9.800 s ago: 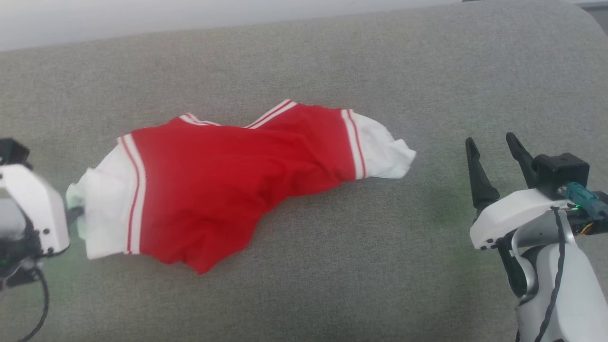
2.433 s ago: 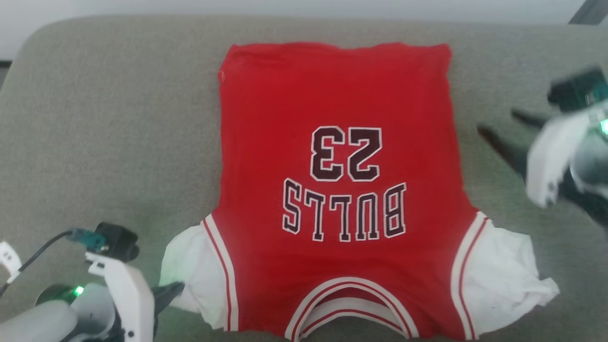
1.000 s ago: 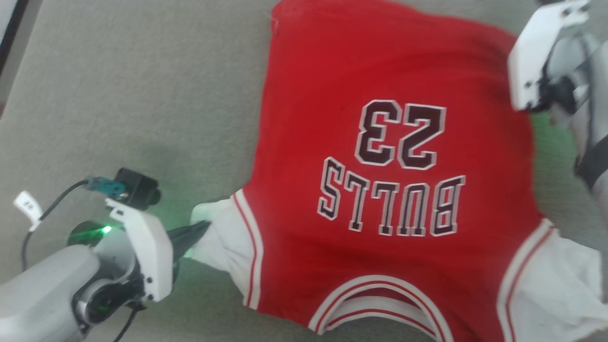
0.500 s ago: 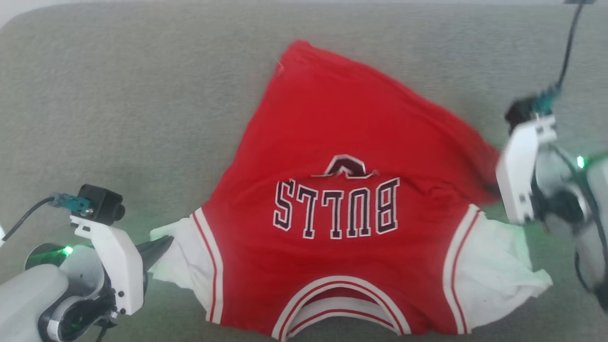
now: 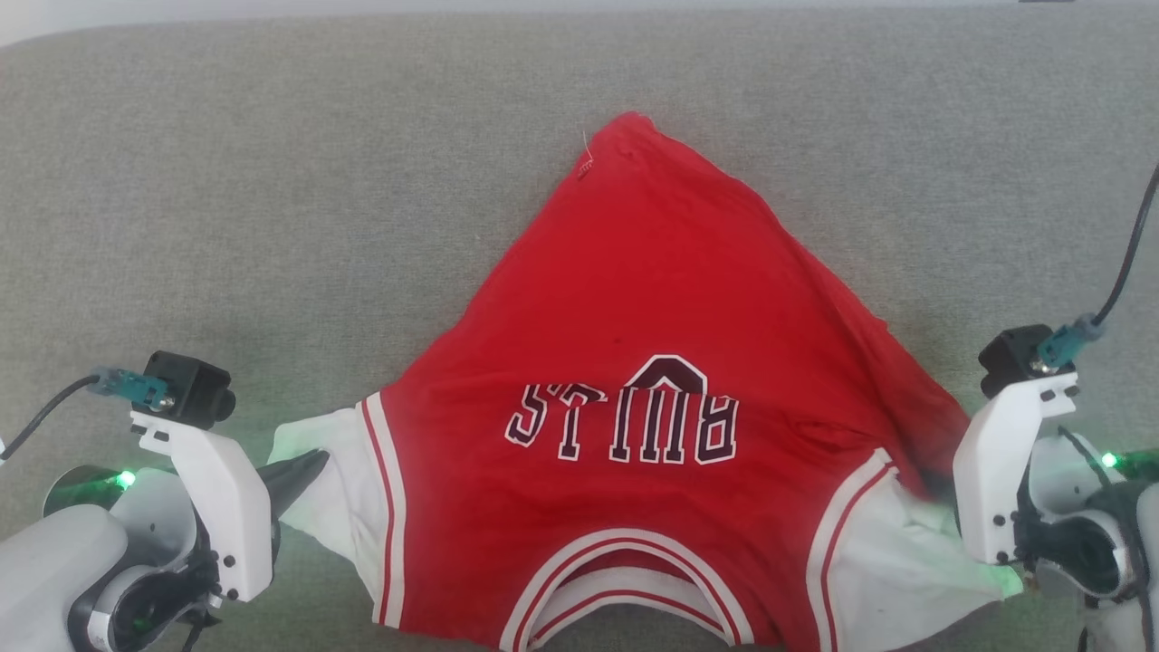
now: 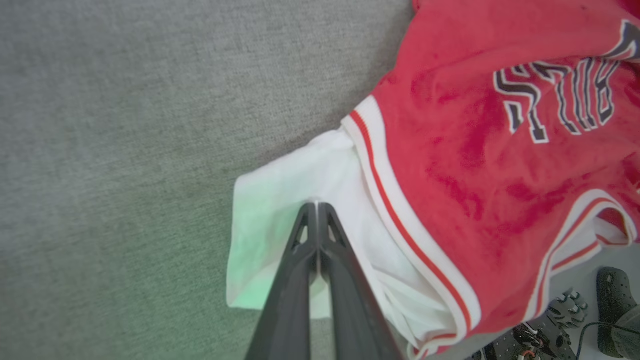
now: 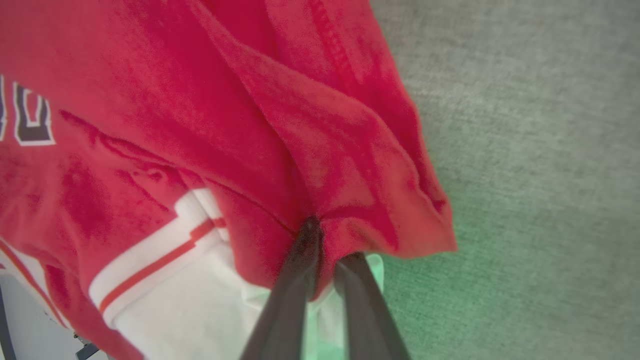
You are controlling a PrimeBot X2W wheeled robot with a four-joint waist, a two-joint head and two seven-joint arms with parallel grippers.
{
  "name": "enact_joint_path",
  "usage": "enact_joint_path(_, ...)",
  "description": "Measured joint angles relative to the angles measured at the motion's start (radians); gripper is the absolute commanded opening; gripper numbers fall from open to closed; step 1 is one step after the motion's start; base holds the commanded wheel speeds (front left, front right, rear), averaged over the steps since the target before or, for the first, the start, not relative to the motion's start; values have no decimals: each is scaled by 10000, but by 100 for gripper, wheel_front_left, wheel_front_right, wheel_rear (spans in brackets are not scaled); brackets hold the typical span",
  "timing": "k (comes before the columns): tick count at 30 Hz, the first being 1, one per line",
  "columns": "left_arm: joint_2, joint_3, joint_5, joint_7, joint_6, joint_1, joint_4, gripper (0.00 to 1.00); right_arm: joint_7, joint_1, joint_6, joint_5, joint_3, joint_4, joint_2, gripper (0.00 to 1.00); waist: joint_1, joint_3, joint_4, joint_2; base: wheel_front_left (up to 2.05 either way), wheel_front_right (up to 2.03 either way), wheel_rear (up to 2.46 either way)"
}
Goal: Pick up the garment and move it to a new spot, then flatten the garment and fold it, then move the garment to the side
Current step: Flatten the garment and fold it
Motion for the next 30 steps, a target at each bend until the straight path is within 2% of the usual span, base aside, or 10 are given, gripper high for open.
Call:
enact_joint_path(4, -4, 0, -2, -2, -12, 2, 8, 0, -23, 256, 4, -297, -192, -523, 242, 100, 0, -62, -49, 0, 0, 0, 0)
enact_joint_path(6, 2, -8, -2, -2, 4, 12, -23, 0, 111, 262, -2, -387, -359, -1390, 196, 100, 0, -129, -53, 0, 0, 0, 0)
enact_joint_path(10, -8, -36, 2, -2, 50, 27, -92, 0, -4, -347, -4, -479, -221, -2213, 278, 100, 0, -159, 4, 0, 0, 0, 0)
enact_joint_path(13, -61, -48, 35, -2, 59, 26, -161, 0, -476, -1098, -2, -594, 219, -2196, 313, 100, 0, -121, 93, 0, 0, 0, 0)
enact_joint_path(19, -309, -92, 230, 0, 44, -43, -226, 0, -1881, -3048, -4, -717, 1641, -621, 372, 100, 0, 2, 392, 0, 0, 0, 0)
enact_joint_path(30, -1139, -244, 594, 109, -433, -705, 59, 0, -4320, -6914, -4, -878, 3881, 4140, 159, 100, -1, 542, 1401, 0, 0, 0, 0)
